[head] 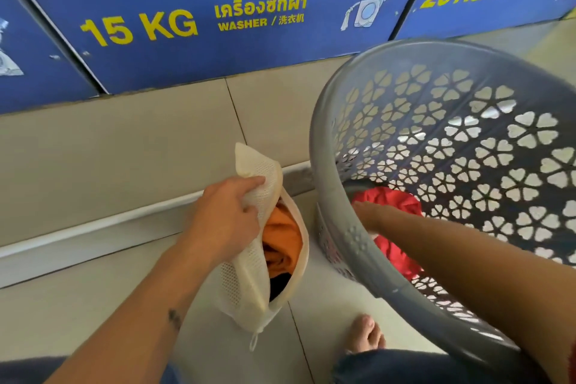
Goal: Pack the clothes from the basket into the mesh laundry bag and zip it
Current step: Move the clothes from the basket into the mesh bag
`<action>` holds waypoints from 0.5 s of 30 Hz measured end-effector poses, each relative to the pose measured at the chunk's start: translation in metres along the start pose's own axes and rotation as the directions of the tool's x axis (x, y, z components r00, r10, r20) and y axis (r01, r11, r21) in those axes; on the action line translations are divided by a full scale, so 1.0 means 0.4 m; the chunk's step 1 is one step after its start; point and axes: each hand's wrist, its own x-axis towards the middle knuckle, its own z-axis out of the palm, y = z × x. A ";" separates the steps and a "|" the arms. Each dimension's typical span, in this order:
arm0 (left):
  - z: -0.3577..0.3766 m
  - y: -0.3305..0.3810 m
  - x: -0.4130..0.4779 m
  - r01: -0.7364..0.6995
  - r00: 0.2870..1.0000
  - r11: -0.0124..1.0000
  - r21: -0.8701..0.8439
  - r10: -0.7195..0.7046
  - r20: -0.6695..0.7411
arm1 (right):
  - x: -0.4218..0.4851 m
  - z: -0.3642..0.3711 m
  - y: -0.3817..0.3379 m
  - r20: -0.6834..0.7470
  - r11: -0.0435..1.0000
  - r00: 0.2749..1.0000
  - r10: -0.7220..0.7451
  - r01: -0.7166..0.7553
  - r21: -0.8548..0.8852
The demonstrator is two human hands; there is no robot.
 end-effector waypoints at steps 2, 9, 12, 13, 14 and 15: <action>-0.013 0.002 -0.005 -0.009 1.000 1.000 0.022 0.009 0.000 | -0.029 -0.027 0.009 -0.012 0.999 0.999 -0.050 0.050 -0.019; -0.068 0.026 -0.070 -0.014 0.997 0.996 0.090 0.021 -0.070 | -0.272 -0.159 0.043 -0.410 0.947 0.907 -0.093 0.208 0.246; -0.092 0.034 -0.117 -0.008 0.997 0.998 0.059 0.013 -0.082 | -0.404 -0.188 0.028 -0.637 0.870 0.769 -0.054 0.349 0.348; -0.097 0.035 -0.132 -0.012 0.997 0.998 0.058 0.017 -0.081 | -0.446 -0.194 0.017 -0.690 0.843 0.722 -0.043 0.397 0.362; -0.101 0.035 -0.148 -0.015 0.997 0.998 0.057 0.020 -0.080 | -0.487 -0.199 0.003 -0.732 0.831 0.681 -0.030 0.424 0.361; -0.104 0.036 -0.164 -0.016 0.997 0.998 0.057 0.020 -0.079 | -0.526 -0.204 -0.011 -0.773 0.824 0.635 -0.024 0.451 0.345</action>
